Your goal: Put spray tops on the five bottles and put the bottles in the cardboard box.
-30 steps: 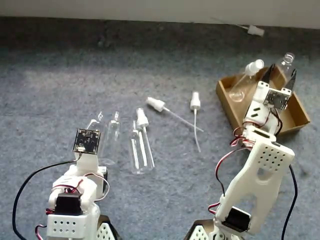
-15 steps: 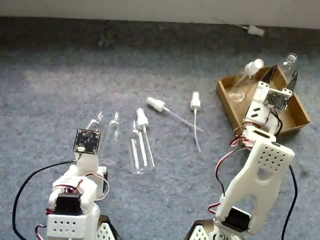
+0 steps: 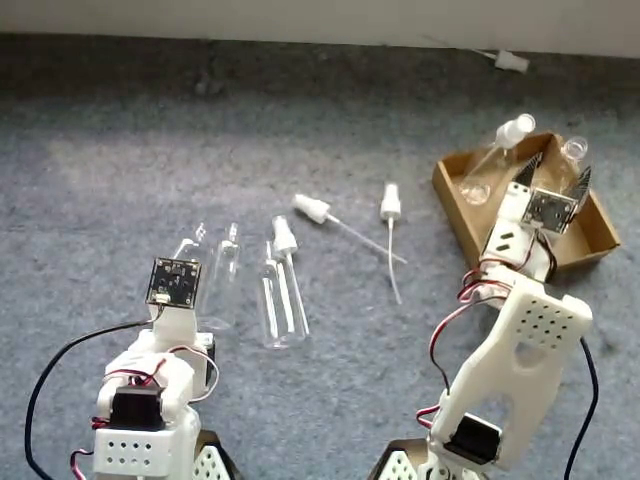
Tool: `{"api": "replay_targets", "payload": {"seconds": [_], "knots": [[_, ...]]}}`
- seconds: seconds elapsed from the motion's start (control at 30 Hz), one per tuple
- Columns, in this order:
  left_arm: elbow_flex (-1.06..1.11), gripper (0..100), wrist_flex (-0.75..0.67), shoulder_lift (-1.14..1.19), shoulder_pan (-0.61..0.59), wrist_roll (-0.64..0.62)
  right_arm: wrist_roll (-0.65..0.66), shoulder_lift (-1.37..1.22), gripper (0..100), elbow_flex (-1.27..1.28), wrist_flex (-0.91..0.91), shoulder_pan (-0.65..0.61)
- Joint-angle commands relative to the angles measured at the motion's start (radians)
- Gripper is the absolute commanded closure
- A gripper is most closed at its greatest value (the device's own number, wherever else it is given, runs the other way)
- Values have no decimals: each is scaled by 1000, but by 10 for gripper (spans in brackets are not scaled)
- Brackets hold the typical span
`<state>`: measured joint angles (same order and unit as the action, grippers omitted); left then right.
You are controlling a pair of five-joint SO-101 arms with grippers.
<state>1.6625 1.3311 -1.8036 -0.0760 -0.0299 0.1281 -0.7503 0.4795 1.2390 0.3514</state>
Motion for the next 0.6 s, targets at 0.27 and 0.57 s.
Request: {"api": "replay_targets", "payload": {"seconds": [0.27,0.57], "knots": [[4,994,-20,-13,16,8,-3,177,767,74,-10,10],[4,994,-20,-13,16,8,-6,185,767,73,-74,47]]}}
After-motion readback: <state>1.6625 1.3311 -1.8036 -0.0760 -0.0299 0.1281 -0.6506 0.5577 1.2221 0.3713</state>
